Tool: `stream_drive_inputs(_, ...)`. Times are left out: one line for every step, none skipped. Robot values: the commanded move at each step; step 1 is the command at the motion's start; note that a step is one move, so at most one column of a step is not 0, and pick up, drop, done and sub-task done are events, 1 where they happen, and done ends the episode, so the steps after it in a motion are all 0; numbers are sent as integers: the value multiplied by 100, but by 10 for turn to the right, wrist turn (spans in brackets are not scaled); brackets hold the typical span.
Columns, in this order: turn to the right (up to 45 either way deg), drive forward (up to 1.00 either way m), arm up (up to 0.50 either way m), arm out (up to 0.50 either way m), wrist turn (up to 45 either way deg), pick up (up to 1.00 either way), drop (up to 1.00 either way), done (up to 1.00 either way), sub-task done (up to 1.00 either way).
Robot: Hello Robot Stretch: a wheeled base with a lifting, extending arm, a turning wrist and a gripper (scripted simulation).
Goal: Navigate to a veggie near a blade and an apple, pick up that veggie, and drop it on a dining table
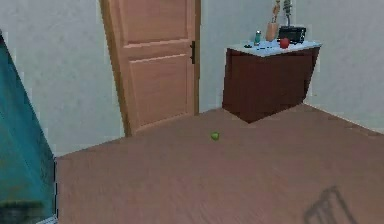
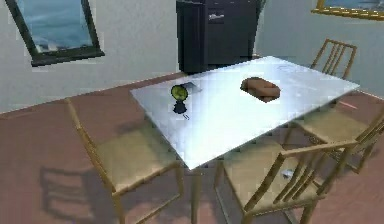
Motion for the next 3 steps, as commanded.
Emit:
stream_drive_inputs(30, 0, 0, 0, 0, 0, 0, 0, 0)
stream_drive_inputs(0, 85, 0, 0, 0, 0, 0, 0, 0)
stream_drive_inputs(180, 0, 0, 0, 0, 0, 0, 0, 0)
